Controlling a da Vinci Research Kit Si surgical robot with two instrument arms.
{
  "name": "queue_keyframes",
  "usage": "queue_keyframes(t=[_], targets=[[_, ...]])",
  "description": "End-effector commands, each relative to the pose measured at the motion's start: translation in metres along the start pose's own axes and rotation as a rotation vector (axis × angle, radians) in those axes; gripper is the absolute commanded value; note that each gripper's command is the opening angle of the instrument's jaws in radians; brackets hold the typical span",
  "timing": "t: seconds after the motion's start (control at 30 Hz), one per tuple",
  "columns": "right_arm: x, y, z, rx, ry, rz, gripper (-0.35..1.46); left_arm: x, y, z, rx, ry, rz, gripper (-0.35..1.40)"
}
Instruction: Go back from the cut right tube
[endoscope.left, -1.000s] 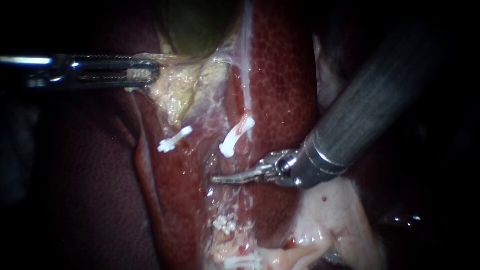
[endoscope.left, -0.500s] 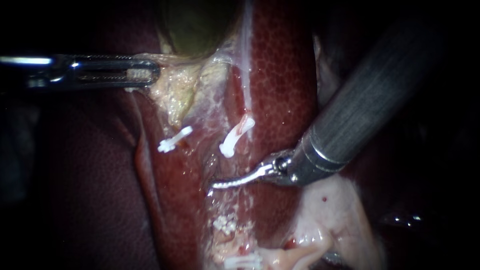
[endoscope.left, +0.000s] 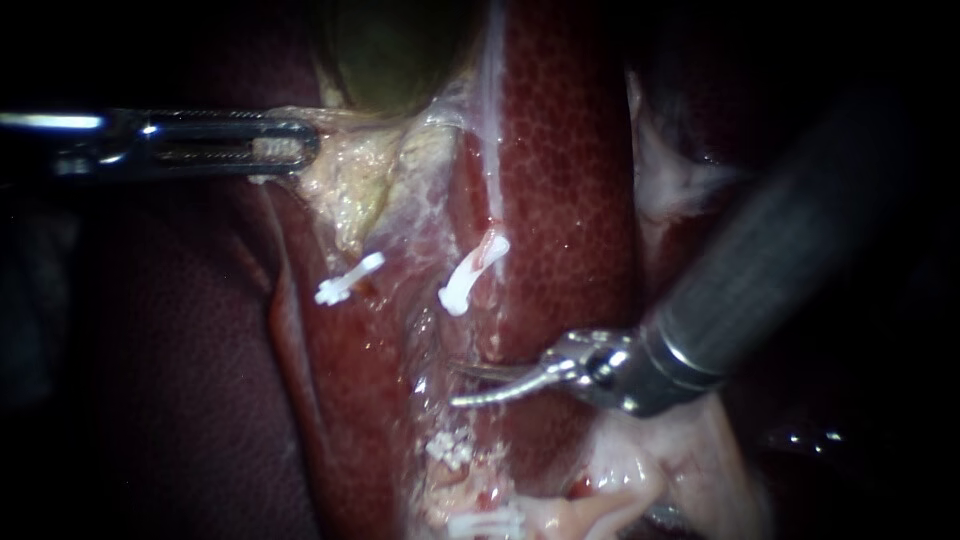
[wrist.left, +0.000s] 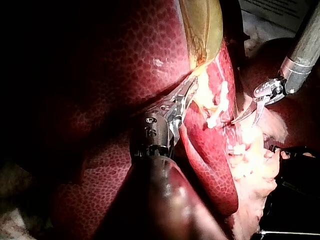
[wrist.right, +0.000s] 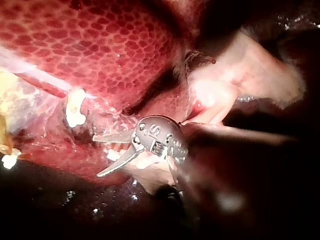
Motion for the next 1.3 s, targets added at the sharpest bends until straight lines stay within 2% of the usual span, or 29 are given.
queue_keyframes(t=[0.03, 0.2, 0.3, 0.5, 0.7, 0.8, 0.97, 1.3], targets=[[0.0003, 0.0, -0.0007, -0.009, 0.001, -0.016, 1.43, 0.0, 0.0, 0.0, 0.0, 0.0, 0.0, -0.18], [0.002, -0.0001, -0.004, 0.019, -0.011, -0.119, 1.43, 0.0, 0.0, 0.0, 0.0, 0.0, 0.0, -0.18], [0.0035, -0.0004, -0.0059, 0.03, 0.003, -0.177, 1.43, 0.0, 0.0, 0.0, 0.0, 0.0, 0.0, -0.18], [0.0066, -0.002, -0.009, 0.055, 0.046, -0.245, 1.43, 0.0, 0.0, 0.0001, 0.0, 0.0, 0.0, -0.18], [0.0089, -0.0037, -0.0111, 0.019, 0.058, -0.269, 1.43, 0.0002, 0.0, 0.0003, -0.002, -0.001, 0.001, -0.18], [0.0095, -0.004, -0.0118, -0.003, 0.062, -0.28, 1.43, 0.0004, 0.0, 0.0005, -0.004, -0.002, 0.002, -0.16], [0.0096, -0.0039, -0.0124, -0.028, 0.064, -0.277, 1.43, 0.0012, -0.0001, 0.0012, -0.011, -0.009, 0.006, -0.15], [0.0096, -0.0039, -0.0123, -0.028, 0.064, -0.275, 1.43, 0.005, -0.0009, 0.0052, 0.009, 0.037, 0.024, -0.15]])
